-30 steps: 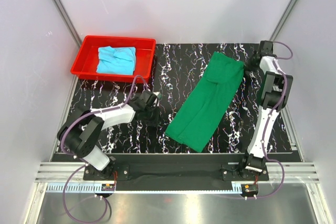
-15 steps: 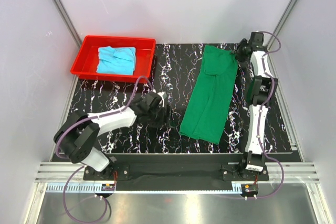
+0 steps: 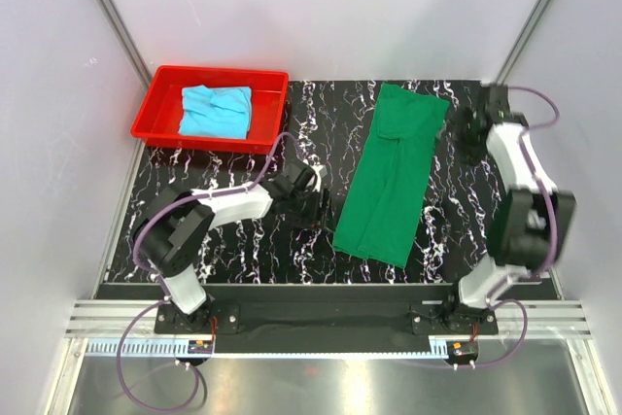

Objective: Fold and stack the t-shirts
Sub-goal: Fold the tshirt

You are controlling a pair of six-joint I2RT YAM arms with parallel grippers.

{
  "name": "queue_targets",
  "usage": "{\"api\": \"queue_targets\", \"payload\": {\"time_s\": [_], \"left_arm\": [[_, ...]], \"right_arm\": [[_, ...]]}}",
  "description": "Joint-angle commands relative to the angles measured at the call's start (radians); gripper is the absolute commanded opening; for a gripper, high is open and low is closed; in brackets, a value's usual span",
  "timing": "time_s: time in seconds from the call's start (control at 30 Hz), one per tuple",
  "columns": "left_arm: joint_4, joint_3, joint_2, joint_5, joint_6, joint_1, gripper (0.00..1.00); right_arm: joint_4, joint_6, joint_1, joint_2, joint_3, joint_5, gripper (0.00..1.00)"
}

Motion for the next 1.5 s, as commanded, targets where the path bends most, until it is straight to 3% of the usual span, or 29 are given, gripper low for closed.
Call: {"api": "queue_targets", "payload": {"time_s": [0.0, 0.17, 0.2, 0.23, 0.27, 0.37, 0.57, 0.7, 1.2, 1.3, 1.43, 1.47], "left_arm": [[0.064, 0.002, -0.008, 0.067, -0.004, -0.012, 0.64], [0.059, 0.013, 0.003, 0.071, -0.034, -0.05, 0.62], [0.061, 0.012, 0.009, 0.071, -0.052, -0.055, 0.62], [0.062, 0.014, 0.015, 0.067, -0.06, -0.056, 0.58], [0.061, 0.013, 0.031, 0.064, -0.069, -0.061, 0.57], [0.05, 0.017, 0.054, 0.047, -0.089, -0.067, 0.53], [0.047, 0.02, 0.072, 0.018, -0.112, -0.07, 0.53], [0.064, 0.016, 0.084, 0.021, -0.129, -0.073, 0.52], [0.07, 0.017, 0.121, 0.018, -0.15, -0.099, 0.4], [0.073, 0.005, 0.12, 0.012, -0.152, -0.099, 0.37], [0.093, -0.027, 0.109, 0.01, -0.158, -0.101, 0.27], [0.102, -0.037, 0.109, 0.01, -0.161, -0.101, 0.23]], "right_arm": [[-0.021, -0.008, 0.021, -0.222, -0.282, -0.02, 0.81], [-0.065, 0.027, 0.075, -0.502, -0.608, -0.204, 0.71], [-0.065, 0.106, 0.125, -0.595, -0.67, -0.191, 0.67], [-0.109, 0.124, 0.262, -0.626, -0.658, -0.16, 0.66], [-0.133, 0.169, 0.289, -0.651, -0.649, -0.152, 0.66], [-0.17, 0.288, 0.311, -0.706, -0.713, -0.194, 0.64], [-0.142, 0.346, 0.313, -0.783, -0.915, -0.151, 0.64], [-0.067, 0.354, 0.313, -0.768, -0.971, -0.14, 0.64], [-0.062, 0.336, 0.314, -0.648, -0.923, -0.122, 0.61], [-0.062, 0.339, 0.314, -0.645, -0.923, -0.128, 0.56], [-0.065, 0.329, 0.314, -0.624, -0.913, -0.128, 0.42], [-0.067, 0.329, 0.314, -0.622, -0.911, -0.128, 0.33]]}}
